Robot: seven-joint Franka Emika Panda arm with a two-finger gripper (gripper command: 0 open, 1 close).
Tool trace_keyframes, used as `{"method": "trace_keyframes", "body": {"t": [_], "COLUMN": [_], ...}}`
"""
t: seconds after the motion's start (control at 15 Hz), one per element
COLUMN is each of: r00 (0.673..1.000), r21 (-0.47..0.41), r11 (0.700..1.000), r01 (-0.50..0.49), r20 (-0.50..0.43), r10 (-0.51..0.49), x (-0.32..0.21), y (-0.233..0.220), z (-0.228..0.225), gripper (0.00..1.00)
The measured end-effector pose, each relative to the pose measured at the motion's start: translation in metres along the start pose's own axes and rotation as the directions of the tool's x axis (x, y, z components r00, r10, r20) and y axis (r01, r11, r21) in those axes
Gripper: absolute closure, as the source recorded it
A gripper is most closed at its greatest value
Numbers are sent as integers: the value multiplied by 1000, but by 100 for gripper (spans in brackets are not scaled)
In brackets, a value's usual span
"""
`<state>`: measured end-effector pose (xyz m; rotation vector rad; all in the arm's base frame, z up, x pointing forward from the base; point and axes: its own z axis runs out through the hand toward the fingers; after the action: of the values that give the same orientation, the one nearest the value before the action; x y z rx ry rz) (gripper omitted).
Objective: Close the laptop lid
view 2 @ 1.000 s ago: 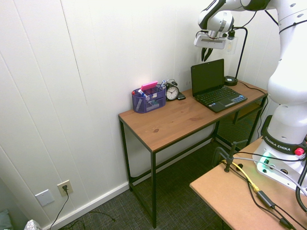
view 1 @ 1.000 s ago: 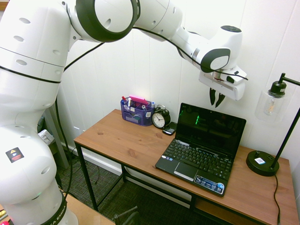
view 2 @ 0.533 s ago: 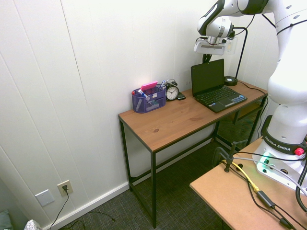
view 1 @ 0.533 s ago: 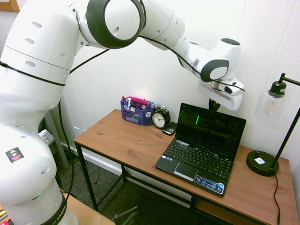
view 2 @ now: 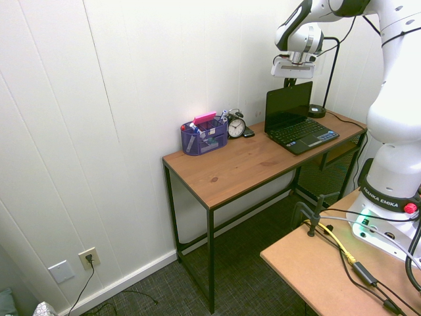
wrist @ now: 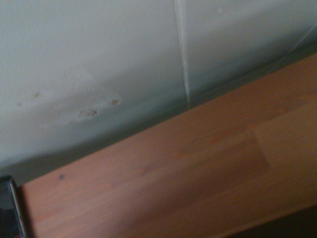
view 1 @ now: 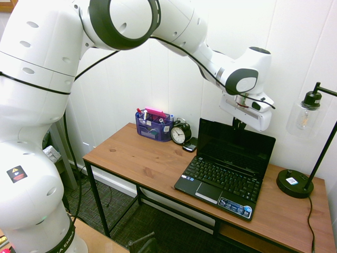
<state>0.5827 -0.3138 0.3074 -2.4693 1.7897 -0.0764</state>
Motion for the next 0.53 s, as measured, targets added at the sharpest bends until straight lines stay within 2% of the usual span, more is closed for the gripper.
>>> {"method": "trace_keyframes", "body": {"t": [0.27,0.53], "r00": [1000,997], "r21": [-24,-97], "r11": [1000,995], "r01": [-10,-16], "r20": [23,71], "r10": [10,22], "x": [-19,-34], "y": [30,65], "z": [7,41], "gripper": [100,100]}}
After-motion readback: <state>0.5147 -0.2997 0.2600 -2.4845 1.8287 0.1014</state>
